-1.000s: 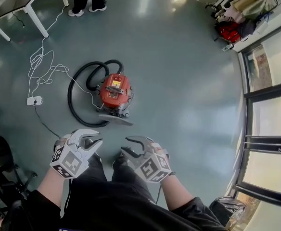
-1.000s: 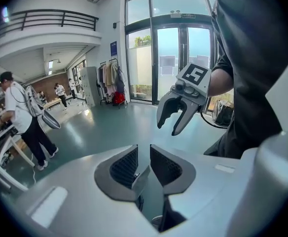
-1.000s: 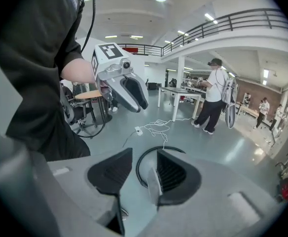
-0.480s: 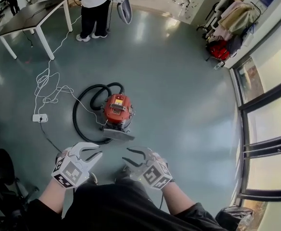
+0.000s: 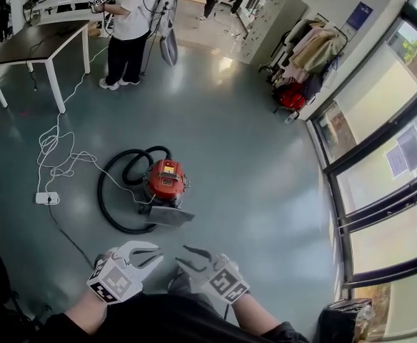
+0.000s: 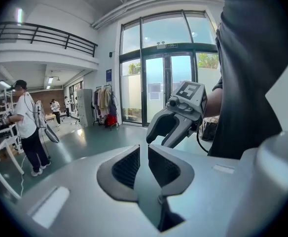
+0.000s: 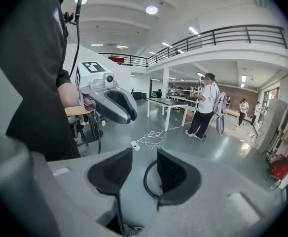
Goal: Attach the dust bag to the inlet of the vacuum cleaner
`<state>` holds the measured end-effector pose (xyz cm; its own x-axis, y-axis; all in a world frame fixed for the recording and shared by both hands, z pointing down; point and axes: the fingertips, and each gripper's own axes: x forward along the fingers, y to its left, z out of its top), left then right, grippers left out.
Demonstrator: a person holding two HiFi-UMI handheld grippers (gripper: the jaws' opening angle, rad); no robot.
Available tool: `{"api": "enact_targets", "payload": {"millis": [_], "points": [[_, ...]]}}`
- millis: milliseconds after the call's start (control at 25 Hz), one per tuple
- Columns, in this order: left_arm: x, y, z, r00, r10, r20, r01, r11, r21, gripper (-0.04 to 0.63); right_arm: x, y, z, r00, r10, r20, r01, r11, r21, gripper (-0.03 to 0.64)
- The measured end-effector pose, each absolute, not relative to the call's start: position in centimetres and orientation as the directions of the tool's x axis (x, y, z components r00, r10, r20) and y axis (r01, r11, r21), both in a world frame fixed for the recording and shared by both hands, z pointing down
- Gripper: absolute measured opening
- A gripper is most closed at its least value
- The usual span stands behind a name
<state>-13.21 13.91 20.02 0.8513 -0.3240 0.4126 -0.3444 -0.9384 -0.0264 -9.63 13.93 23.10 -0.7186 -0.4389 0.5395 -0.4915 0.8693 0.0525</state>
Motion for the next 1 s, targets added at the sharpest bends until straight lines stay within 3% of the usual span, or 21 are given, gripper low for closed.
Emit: {"api": "enact_targets", "payload": {"millis": [360, 600, 760, 1000], "points": [[-12.4, 18.5, 17.2, 0.851, -0.359, 0.384, -0.354, -0.931, -0.087, 0.064, -9.1, 17.6, 19.4, -0.765, -0.475, 0.434, -0.503, 0.862, 0.056, 0.148], [-7.2, 21.3, 16.7, 0.840, -0.401, 0.366, -0.396, -0.914, -0.090, 0.052, -5.3, 20.1, 16.8, -0.842, -0.462, 0.277, -0.490, 0.871, -0.039, 0.137], [-4.1, 22.6, 15.5, 0.845, -0.434, 0.314, -0.443, -0.895, -0.045, 0.040, -2.4, 21.6, 16.1, -0.858, -0.462, 0.224, -0.491, 0.866, -0.092, 0.066], [-2.7, 24.9, 14.7, 0.874, -0.386, 0.294, -0.400, -0.916, -0.013, 0.017, -1.7, 23.9, 15.0, -0.858, -0.469, 0.209, -0.495, 0.863, -0.097, -0.006]]}}
